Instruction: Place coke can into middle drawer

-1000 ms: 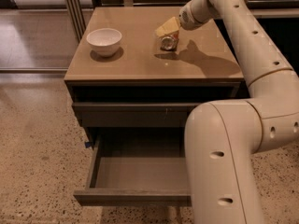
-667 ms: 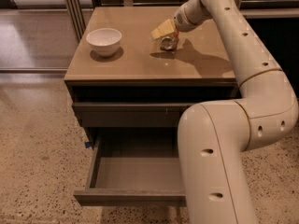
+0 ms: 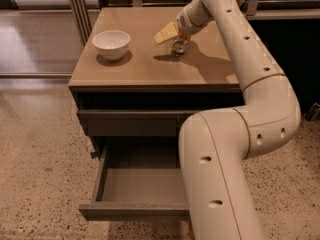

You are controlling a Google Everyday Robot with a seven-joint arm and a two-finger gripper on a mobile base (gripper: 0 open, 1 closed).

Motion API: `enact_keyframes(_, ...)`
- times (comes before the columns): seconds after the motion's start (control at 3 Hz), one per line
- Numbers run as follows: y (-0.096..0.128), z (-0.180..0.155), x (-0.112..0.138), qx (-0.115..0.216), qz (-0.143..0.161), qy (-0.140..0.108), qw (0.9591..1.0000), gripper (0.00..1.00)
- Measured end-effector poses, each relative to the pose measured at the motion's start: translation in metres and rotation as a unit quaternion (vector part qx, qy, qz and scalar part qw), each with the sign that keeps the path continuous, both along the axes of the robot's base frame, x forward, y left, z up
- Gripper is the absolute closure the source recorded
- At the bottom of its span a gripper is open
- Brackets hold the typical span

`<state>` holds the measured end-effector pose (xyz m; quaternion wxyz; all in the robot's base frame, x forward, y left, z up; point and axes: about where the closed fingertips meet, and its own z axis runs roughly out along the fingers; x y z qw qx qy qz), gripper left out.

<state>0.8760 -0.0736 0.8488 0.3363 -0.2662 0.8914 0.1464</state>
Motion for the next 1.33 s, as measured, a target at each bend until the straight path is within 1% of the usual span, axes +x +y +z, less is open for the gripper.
enact_keyframes(0.33,0.0011,-0.0008,0.0004,-0.001,0.000,0.001,1.0000,0.14)
enact_keyframes(1.33,0.0012,-0.0009,0.0004,-0.001,0.000,0.001,1.0000,0.84)
